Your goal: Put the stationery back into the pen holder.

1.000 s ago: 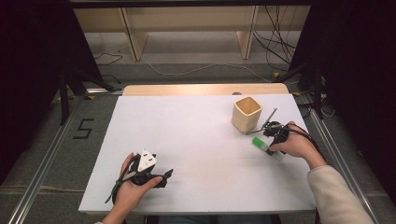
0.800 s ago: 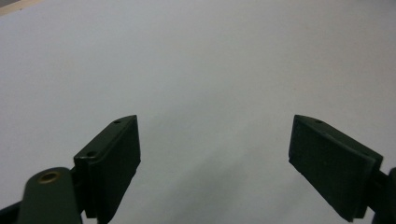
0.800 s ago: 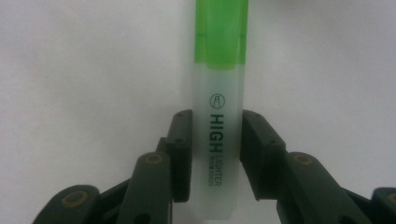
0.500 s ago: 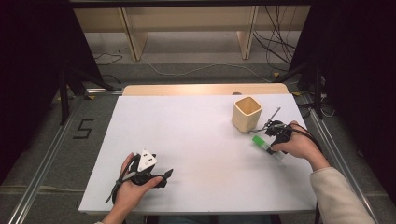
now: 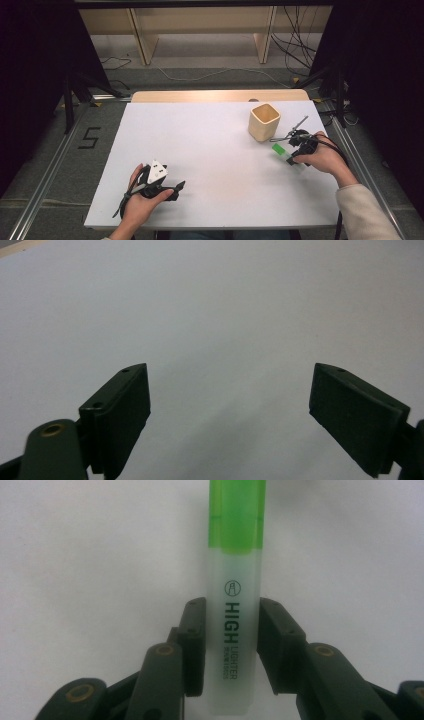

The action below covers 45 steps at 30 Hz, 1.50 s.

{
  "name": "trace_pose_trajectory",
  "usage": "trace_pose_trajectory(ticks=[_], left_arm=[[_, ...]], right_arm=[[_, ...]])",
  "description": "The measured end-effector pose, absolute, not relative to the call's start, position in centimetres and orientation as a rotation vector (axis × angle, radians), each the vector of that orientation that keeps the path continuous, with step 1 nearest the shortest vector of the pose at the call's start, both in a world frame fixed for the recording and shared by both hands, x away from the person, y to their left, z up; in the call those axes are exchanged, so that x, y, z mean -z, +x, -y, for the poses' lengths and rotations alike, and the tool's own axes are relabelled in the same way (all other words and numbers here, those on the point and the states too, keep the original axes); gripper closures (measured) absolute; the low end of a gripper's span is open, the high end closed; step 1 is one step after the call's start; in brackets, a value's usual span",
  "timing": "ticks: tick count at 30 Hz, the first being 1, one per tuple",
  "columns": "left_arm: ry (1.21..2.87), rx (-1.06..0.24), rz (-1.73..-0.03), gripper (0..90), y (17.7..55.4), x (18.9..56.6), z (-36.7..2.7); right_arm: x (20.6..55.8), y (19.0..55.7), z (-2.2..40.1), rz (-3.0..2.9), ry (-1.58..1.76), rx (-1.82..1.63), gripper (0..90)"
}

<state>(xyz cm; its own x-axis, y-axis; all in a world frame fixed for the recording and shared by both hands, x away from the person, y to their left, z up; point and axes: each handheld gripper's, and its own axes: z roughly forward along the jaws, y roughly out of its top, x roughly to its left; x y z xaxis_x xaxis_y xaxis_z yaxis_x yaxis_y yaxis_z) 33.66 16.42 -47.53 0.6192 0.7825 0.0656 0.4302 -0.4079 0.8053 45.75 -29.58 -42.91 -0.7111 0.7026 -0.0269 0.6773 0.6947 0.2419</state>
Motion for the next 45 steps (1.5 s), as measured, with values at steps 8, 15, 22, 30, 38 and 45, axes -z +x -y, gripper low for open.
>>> trace_pose_trajectory(ticks=[8,15,22,30,38,45], left_arm=[[2.051,-0.566,-0.952,16.5,33.7,47.5,-16.4],[2.052,-0.566,-0.954,16.5,33.7,47.6,-16.4],[2.044,-0.565,-0.959,16.5,33.7,47.6,-16.4],[2.042,-0.565,-0.961,16.5,33.7,47.6,-16.4],[2.044,-0.567,-0.959,16.4,33.7,47.6,-16.4],[2.043,-0.568,-0.959,16.4,33.7,47.6,-16.4]], right_arm=[[42.8,45.3,29.9,-2.771,1.146,-0.370,66.2],[42.7,45.1,30.2,-2.756,1.147,-0.414,66.2],[42.4,44.6,30.7,-2.737,1.157,-0.477,66.2],[42.2,44.2,31.2,-2.705,1.172,-0.560,66.2],[42.4,43.7,31.4,-2.672,1.192,-0.640,66.3],[42.3,43.5,31.8,-2.638,1.201,-0.694,66.2]])
